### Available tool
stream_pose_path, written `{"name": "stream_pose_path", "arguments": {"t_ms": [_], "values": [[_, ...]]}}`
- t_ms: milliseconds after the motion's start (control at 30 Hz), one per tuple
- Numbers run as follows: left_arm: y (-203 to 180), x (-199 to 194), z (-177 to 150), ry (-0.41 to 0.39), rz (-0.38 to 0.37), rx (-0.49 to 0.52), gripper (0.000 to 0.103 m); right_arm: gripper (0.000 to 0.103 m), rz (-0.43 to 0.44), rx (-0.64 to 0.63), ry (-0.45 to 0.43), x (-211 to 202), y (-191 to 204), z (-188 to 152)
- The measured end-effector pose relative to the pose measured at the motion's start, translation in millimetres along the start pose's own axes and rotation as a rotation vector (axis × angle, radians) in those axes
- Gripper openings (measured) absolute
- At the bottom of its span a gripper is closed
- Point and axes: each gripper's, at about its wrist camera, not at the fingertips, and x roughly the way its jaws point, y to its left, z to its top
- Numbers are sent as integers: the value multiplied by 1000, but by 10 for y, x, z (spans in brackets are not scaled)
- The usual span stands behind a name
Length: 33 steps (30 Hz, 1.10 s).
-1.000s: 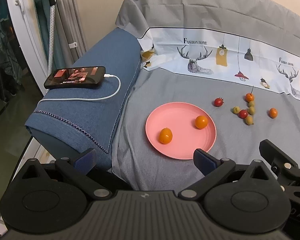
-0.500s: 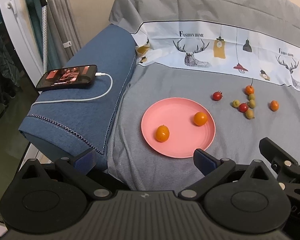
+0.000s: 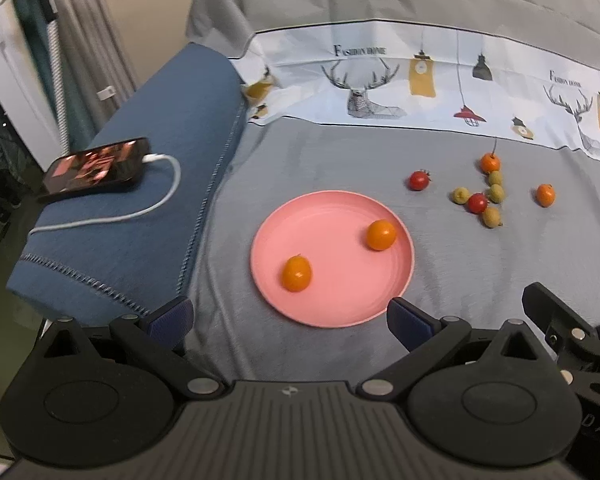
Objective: Organize fruits
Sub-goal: 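Grasp a red cherry tomato with the left gripper while the right grasps an orange tomato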
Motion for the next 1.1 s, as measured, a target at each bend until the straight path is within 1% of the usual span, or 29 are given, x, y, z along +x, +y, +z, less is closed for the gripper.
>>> {"name": "stream_pose_path", "arguments": {"t_ms": [233, 333, 433, 567, 667, 700, 833, 900, 1000, 1100], "values": [[-387, 256, 259, 31, -31, 40, 103, 102, -74, 67, 24, 206, -369, -39], [-574, 415, 414, 51, -62, 50, 103, 102, -109, 104, 42, 318, -587, -79], [-738, 640, 585, 90, -113, 16, 103, 102, -160, 129, 47, 459, -832, -97], [-976, 989, 838, 117, -132, -21, 103, 102, -229, 172, 57, 704, -1197, -97], [-1163, 1264, 1030, 131, -135, -47, 103, 102, -270, 200, 59, 924, -1453, -77], [-1228, 1367, 1096, 147, -138, -58, 103, 102, -278, 209, 62, 1020, -1532, -67], [-1449, 1755, 1290, 208, -196, -124, 103, 102, -297, 229, 78, 1437, -1781, -27], [-1559, 1927, 1337, 238, -223, -147, 103, 102, -307, 225, 90, 1660, -1871, -30], [-1747, 2167, 1375, 272, -240, -148, 103, 102, -307, 214, 109, 2006, -2000, -29], [-1906, 2362, 1368, 289, -227, -125, 103, 102, -305, 207, 135, 2321, -2132, -15]]}}
